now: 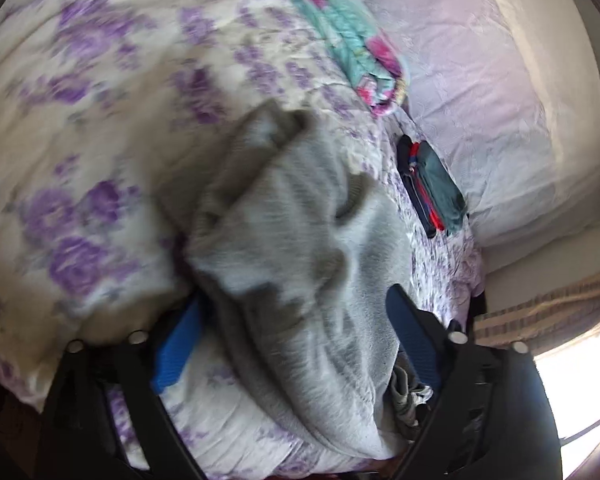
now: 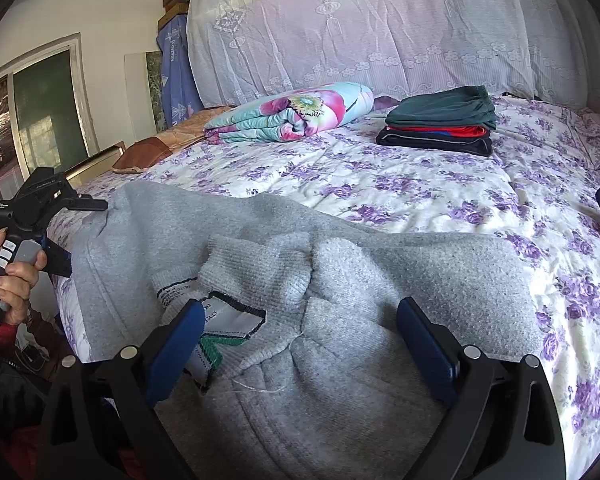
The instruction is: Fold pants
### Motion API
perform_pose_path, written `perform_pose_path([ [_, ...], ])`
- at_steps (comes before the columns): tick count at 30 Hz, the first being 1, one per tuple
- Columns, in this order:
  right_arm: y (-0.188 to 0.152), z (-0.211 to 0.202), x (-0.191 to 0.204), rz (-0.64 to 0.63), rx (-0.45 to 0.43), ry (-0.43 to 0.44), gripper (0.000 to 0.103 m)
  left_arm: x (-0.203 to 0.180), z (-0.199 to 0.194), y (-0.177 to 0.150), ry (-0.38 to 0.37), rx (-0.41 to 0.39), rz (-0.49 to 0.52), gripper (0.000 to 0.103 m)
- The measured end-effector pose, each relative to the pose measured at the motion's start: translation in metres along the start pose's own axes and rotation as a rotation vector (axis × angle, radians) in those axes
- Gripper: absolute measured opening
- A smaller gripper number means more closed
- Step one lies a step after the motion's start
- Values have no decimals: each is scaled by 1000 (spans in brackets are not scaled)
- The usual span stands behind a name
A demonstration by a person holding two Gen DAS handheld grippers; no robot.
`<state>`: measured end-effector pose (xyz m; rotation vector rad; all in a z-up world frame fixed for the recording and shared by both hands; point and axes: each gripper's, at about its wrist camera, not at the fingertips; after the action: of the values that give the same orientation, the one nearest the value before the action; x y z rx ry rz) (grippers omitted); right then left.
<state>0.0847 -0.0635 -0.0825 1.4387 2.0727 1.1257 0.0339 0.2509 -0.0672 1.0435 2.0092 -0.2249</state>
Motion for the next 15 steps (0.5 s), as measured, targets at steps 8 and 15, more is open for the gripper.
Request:
perform_pose_path([
  [8, 9, -19, 9, -1, -11, -28, 97, 14, -6, -10, -69, -54, 66, 31],
  [15, 30, -15, 9, -26, 8, -182, 98, -6, -26, -22, -75, -104, 158, 29],
])
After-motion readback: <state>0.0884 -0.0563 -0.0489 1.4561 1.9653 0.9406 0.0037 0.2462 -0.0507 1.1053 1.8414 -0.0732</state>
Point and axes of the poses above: each gripper's, at about its wrist camera, not at the fingertips, and z roughly the way its jaws point, x to its left, y to its top, and after that the axes turned 8 degrees about x, right-handed
